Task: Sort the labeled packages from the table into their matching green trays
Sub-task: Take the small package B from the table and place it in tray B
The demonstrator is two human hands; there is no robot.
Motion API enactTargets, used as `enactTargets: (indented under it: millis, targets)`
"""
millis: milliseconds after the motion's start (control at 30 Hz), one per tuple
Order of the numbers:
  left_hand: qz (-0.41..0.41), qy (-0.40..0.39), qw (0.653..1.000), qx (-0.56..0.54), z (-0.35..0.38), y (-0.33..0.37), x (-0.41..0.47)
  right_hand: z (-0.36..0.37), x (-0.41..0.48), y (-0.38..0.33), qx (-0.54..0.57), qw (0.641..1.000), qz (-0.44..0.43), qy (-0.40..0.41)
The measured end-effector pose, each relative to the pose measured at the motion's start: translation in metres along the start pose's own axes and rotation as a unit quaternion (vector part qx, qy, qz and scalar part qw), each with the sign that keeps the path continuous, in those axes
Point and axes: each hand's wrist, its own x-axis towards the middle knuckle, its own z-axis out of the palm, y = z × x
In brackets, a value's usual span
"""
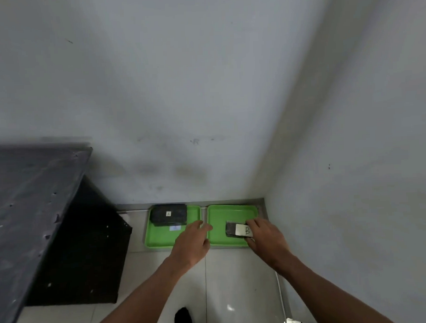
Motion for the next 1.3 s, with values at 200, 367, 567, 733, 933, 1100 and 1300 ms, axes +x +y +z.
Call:
enactTargets:
  millis: [200,367,567,733,933,1100,1300]
  targets:
    - [0.015,-0.034,0.997,0.071,0.078,-0.034,0.069,0.093,0.052,0.035,-0.005,1.0,-0.01,-0.011]
    - [0.032,-0.021,0.995,0.089,0.171,-0.096,0.141,0.203,0.113,0.06,-0.014,1.0,-0.003,-0.011]
    - [0.056,0.002,0.99,0.13,0.28,-0.178,0.23,0.35,0.182,0.09,-0.054,0.998,-0.01,0.013]
    - [0.06,0.005,0.988,0.145,0.345,-0.221,0.263,0.435,0.209,0.103,-0.028,0.999,0.003,0.03]
    - [0.048,-0.013,0.989,0.14,0.381,-0.243,0.283,0.481,0.227,0.119,-0.015,1.0,0.005,0.011]
    - [0.027,-0.032,0.992,0.123,0.401,-0.24,0.318,0.496,0.255,0.148,0.003,1.0,0.029,-0.002]
    - [0.002,-0.061,0.992,0.113,0.433,-0.248,0.372,0.524,0.309,0.194,-0.028,0.998,0.04,-0.032]
